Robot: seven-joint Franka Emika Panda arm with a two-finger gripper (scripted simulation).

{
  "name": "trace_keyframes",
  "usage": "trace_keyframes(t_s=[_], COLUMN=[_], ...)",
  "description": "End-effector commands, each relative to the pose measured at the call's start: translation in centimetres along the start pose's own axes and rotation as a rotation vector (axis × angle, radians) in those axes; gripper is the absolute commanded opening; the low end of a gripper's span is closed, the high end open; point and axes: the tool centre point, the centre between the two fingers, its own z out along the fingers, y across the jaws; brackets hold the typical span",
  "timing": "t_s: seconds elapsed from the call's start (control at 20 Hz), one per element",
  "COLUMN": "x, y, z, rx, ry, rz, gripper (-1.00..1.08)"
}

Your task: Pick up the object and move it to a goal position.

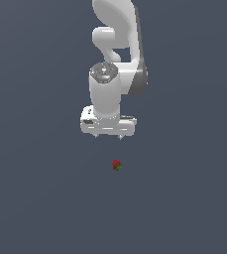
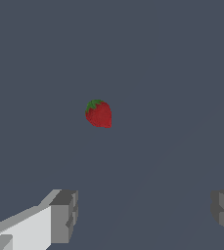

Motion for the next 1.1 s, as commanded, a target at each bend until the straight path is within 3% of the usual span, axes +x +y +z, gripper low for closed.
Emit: trace_keyframes(t_s=[0.0, 0.45, 1.05], x=[0.0, 0.2, 1.5], y=[0.0, -2.8, -3.0], z=[0.0, -0.4, 1.0], rx=[0.000, 0.002, 0.001], ry=[0.000, 0.008, 0.008], rz=[0.000, -0.088, -0.080], gripper=[1.00, 1.00, 1.00])
